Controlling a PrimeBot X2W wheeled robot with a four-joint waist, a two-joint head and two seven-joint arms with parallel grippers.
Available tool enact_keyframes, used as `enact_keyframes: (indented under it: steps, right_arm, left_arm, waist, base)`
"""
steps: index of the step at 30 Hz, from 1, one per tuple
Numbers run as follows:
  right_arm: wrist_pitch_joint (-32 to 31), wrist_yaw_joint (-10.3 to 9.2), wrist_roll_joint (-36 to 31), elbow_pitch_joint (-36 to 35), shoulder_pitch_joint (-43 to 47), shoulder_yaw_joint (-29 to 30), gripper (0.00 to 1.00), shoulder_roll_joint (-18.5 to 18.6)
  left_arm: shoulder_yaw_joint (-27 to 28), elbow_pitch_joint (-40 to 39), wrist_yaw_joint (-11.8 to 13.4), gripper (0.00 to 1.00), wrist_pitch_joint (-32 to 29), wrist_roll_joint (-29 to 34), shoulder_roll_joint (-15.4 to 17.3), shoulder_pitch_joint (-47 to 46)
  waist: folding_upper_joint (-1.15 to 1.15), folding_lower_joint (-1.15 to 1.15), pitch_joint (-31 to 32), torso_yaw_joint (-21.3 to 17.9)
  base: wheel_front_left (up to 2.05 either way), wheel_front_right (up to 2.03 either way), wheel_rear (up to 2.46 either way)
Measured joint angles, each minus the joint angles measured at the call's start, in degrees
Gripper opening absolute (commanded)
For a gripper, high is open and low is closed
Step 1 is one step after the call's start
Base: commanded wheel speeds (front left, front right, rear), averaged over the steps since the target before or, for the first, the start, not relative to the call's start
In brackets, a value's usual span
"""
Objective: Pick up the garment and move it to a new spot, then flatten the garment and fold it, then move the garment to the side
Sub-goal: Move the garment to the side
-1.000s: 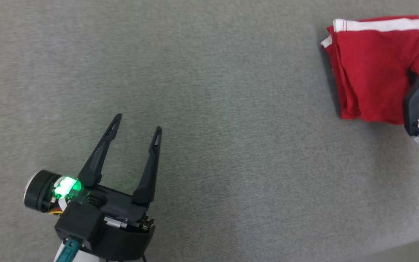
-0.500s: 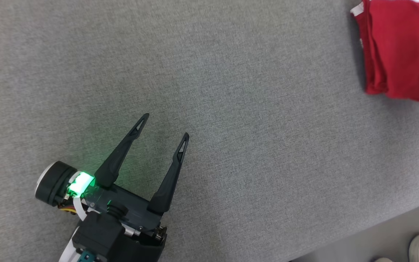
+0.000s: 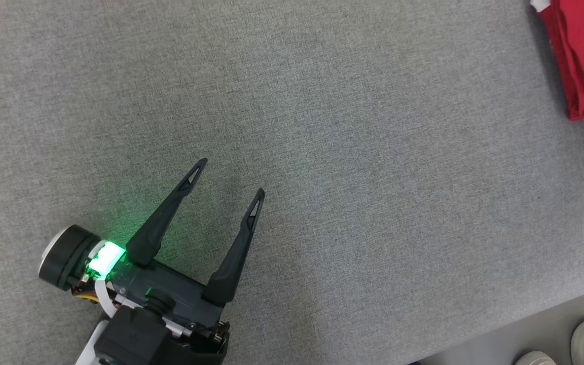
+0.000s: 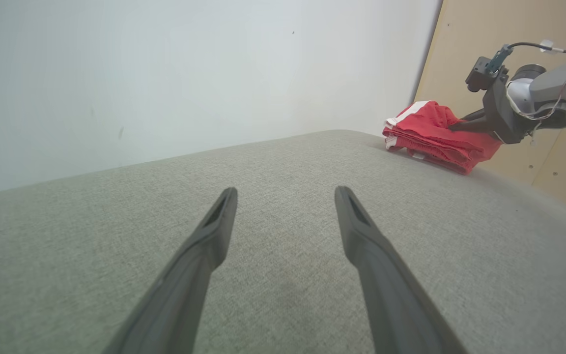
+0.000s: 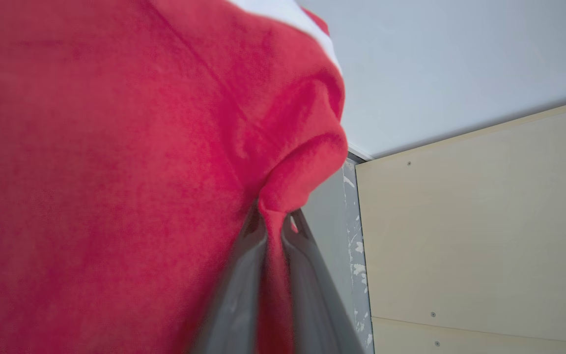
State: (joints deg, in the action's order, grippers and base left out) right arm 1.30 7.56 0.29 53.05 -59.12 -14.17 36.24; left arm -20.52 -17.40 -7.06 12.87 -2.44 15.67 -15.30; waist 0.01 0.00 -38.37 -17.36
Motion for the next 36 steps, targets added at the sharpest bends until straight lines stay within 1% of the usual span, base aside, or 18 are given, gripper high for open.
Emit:
enact_keyframes:
  steps: [4,5,6,7,13,16,18,21,22,29,31,33,36]
  right_arm:
    - [1.35,0.00,-1.24,2.32,-0.96,1.11,0.00,-0.63]
    - [1.35,0.00,-1.24,2.32,-0.96,1.11,0.13,-0.63]
    - [1.83,0.00,-1.66,2.80,-1.19,1.55,0.52,-0.65]
    - [2.24,0.00,-2.01,3.31,-1.43,2.05,1.00,-0.75]
    - [5.10,0.00,-4.90,5.65,-2.14,4.61,1.00,-2.27]
    - [8.50,0.00,-5.23,6.04,-1.91,6.71,1.00,-2.77]
    - [11.58,0.00,-5.31,4.94,-0.79,7.55,1.00,-3.90]
    - [13.39,0.00,-4.16,2.21,3.05,9.45,1.00,-7.19]
    - [13.59,0.00,-2.54,-0.25,6.31,11.11,1.00,-8.91]
    - [13.69,0.00,0.59,-17.28,20.98,16.01,1.00,-12.46]
    - [13.69,0.00,0.96,-21.25,25.55,17.17,1.00,-13.90]
    - [13.71,0.00,1.18,-24.59,29.92,18.09,1.00,-15.97]
    - [13.83,0.00,2.80,-27.89,35.82,18.74,1.00,-18.03]
  left_arm:
    - [-0.25,-0.54,0.00,1.00,-0.41,0.27,0.24,-0.02]
    - [-0.25,-0.54,0.00,1.00,-0.41,0.27,0.24,-0.02]
    - [-0.27,-0.56,0.00,1.00,-0.47,0.27,0.30,-0.02]
    - [-0.27,-0.56,0.02,1.00,-0.63,0.27,0.35,-0.03]
    - [-0.40,-0.11,0.49,1.00,-0.66,-0.09,0.46,-0.12]
    - [-0.49,0.94,0.75,1.00,-0.01,-0.60,-0.16,-0.26]
    - [-0.54,2.11,1.10,1.00,0.58,-1.00,-0.75,-0.26]
    - [-0.13,4.17,1.68,1.00,1.25,-1.90,-1.45,0.10]
    - [0.70,5.65,2.49,1.00,1.69,-3.11,-2.03,0.78]
    - [4.11,12.16,4.91,1.00,2.11,-6.61,-4.26,4.39]
    - [5.48,13.78,5.57,1.00,2.18,-7.54,-5.27,5.41]
    - [6.90,15.46,5.69,1.00,2.18,-8.08,-6.17,6.66]
    - [9.27,17.95,6.05,1.00,2.16,-8.49,-7.32,9.50]
  waist:
    - [0.00,0.00,-0.65,-0.03]
    - [0.00,0.00,-0.65,-0.03]
    - [0.00,0.00,-0.69,-0.04]
    - [0.00,0.00,-0.69,-0.05]
    - [0.00,0.00,-0.06,-0.09]
    - [0.00,0.00,0.91,0.17]
    - [0.00,0.00,1.86,0.50]
    - [0.00,0.00,3.77,1.08]
    - [0.00,0.00,5.33,1.52]
    - [-0.02,-0.01,12.18,3.33]
    - [-0.02,-0.01,14.37,3.95]
    - [-0.02,-0.01,16.69,4.60]
    - [-0.02,-0.02,20.29,5.59]
  base:
    - [0.00,0.00,0.00]
    - [0.00,0.00,0.00]
    - [0.00,0.00,0.00]
    - [0.00,0.00,0.00]
    - [0.00,0.00,0.00]
    - [0.00,0.00,0.00]
    - [0.00,0.00,0.00]
    - [0.00,0.00,0.00]
    - [0.00,0.00,0.00]
    - [0.00,0.00,0.00]
    - [0.00,0.00,0.00]
    - [0.00,0.00,0.00]
    - [0.00,0.00,0.00]
